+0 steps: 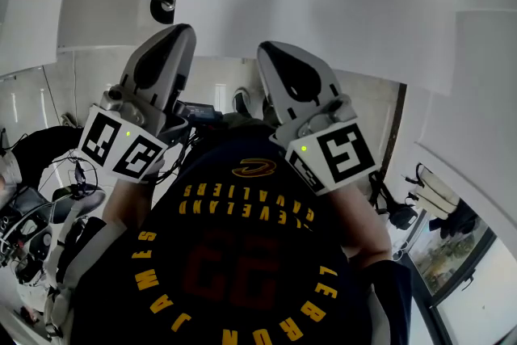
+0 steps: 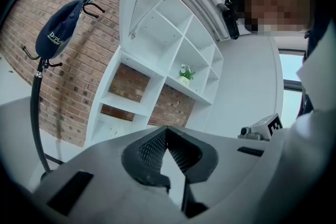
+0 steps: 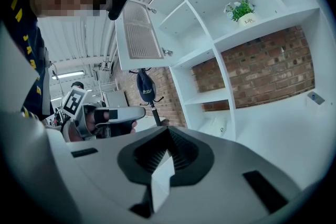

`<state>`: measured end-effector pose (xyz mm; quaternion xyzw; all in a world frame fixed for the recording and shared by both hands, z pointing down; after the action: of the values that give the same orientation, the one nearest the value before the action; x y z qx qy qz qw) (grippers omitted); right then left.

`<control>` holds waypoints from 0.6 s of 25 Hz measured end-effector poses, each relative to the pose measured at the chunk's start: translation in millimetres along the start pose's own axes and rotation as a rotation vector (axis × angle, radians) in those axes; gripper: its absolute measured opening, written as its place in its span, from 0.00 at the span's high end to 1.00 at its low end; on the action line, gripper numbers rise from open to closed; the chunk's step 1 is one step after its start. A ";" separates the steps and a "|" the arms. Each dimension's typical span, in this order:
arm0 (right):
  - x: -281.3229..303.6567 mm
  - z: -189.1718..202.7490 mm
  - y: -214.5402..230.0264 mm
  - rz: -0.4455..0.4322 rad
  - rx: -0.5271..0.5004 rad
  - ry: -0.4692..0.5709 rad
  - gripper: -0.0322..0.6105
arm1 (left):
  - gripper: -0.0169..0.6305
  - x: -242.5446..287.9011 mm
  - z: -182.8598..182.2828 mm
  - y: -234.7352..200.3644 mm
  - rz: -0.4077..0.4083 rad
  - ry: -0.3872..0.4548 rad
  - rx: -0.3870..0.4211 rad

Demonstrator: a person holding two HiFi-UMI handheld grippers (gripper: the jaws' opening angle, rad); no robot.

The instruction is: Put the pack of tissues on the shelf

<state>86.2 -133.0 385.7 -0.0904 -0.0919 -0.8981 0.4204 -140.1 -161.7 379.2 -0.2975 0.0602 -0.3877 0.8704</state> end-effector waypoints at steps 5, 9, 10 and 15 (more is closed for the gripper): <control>1.8 -0.4 1.4 -0.016 0.004 0.007 0.95 | 0.97 3.9 0.3 -0.8 -0.004 -0.004 -0.003; 2.1 0.2 5.0 -0.015 0.004 0.005 0.95 | 0.97 7.8 0.2 -0.4 -0.006 -0.004 -0.004; 2.1 0.5 6.0 -0.014 0.005 0.006 0.95 | 0.97 9.0 0.3 -0.4 -0.006 -0.005 -0.003; 0.7 3.8 9.8 -0.019 0.012 -0.004 0.95 | 0.97 13.3 4.6 -1.0 -0.010 -0.010 -0.010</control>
<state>93.6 -138.7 390.5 -0.0887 -0.0989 -0.9013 0.4123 -130.0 -169.4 385.2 -0.3042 0.0563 -0.3900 0.8673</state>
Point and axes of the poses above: the fingertips, and each gripper's own axes: x forward along the fingers, y to its right, z out of its underside, the point moved 10 cm from there along -x, backward along the fingers, and after that the axes turned 11 degrees about -x, right-handed, at the moved point
